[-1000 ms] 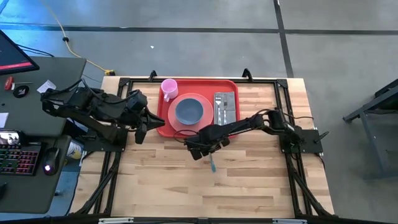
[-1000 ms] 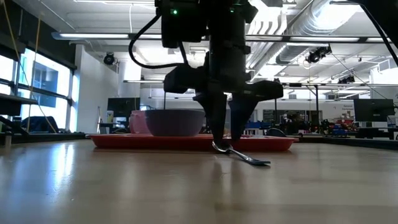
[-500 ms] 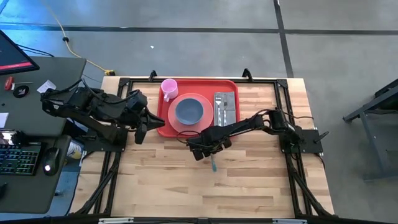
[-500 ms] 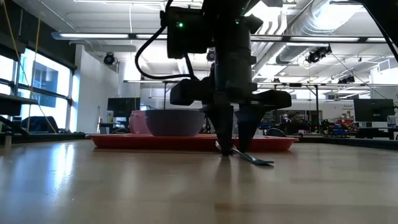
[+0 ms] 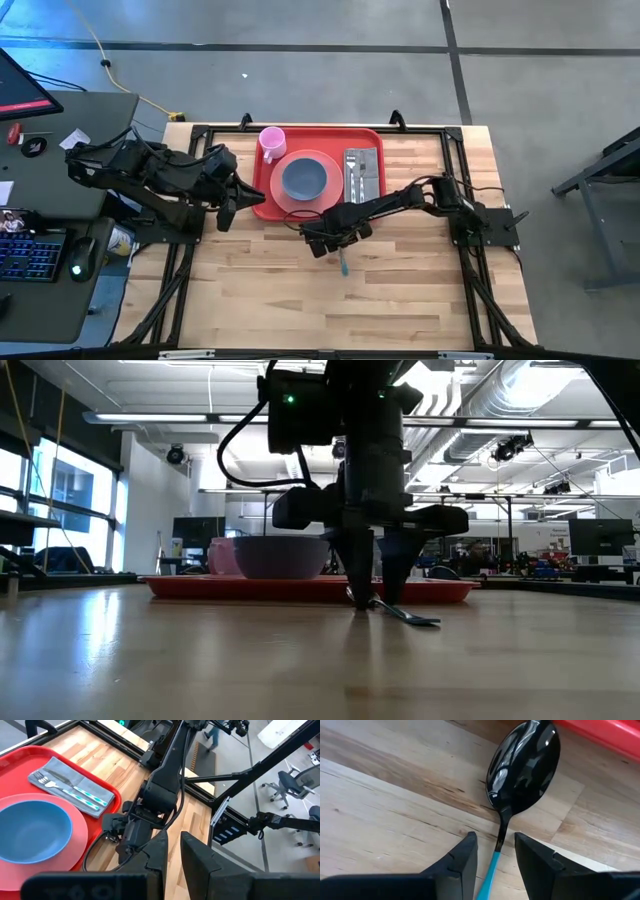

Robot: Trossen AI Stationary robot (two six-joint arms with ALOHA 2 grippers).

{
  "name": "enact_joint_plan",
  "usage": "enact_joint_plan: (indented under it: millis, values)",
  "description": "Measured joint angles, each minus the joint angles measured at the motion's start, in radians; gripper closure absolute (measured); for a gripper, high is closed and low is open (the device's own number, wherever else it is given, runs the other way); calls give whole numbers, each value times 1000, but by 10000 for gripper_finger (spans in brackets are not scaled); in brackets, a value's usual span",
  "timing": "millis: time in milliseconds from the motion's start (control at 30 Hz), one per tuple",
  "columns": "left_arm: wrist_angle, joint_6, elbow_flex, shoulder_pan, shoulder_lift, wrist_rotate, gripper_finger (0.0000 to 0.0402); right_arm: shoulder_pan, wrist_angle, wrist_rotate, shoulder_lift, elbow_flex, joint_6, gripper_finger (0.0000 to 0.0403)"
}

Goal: Set up tray
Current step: Put the blue spoon on the gray napkin to the right of the blue knife

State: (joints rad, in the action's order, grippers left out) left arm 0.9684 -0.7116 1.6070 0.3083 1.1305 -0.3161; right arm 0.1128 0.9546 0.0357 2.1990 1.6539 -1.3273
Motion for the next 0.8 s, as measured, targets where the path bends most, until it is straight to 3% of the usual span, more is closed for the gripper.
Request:
enact_joint_plan:
  millis: [800]
  values:
    - [0, 4, 0, 0, 0, 1, 314, -13, -18, 21, 4, 0, -19, 279]
